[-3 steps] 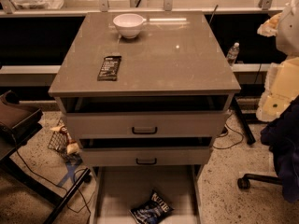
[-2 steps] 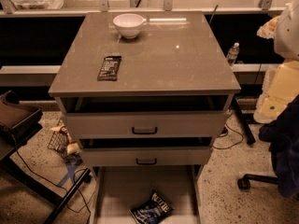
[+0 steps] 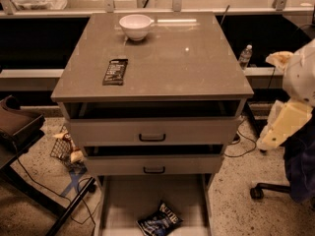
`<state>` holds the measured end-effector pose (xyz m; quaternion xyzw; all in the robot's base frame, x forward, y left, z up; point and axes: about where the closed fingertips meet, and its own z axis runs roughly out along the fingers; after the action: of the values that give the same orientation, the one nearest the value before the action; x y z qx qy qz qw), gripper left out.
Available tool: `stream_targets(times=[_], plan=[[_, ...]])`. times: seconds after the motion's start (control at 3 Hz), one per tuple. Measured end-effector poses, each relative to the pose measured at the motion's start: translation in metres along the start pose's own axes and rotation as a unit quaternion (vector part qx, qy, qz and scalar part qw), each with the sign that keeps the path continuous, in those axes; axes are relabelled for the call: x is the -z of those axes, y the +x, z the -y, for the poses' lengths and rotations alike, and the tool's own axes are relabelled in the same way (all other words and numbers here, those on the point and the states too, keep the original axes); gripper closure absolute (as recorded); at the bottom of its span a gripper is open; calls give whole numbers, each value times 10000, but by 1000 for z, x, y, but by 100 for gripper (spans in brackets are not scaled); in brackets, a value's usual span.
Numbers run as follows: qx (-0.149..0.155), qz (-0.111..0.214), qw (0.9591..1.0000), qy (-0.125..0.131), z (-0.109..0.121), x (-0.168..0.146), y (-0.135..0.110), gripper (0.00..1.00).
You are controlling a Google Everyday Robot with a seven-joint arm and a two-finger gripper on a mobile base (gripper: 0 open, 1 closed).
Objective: Pick blue chip bag from bottom drawer and place on counter
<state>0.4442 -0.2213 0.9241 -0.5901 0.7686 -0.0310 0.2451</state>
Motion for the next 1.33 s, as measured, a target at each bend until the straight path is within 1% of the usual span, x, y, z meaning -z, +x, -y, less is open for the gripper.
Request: stream_targets(times=[0.33, 0.67, 1.0, 1.33], plan=[[-124, 418, 9990, 89, -19, -45, 26, 0], [-357, 521, 9977, 244, -33, -77, 56, 0], [-560, 410, 9975, 94, -53, -106, 84, 0], [-559, 410, 9975, 94, -53, -106, 84, 0]])
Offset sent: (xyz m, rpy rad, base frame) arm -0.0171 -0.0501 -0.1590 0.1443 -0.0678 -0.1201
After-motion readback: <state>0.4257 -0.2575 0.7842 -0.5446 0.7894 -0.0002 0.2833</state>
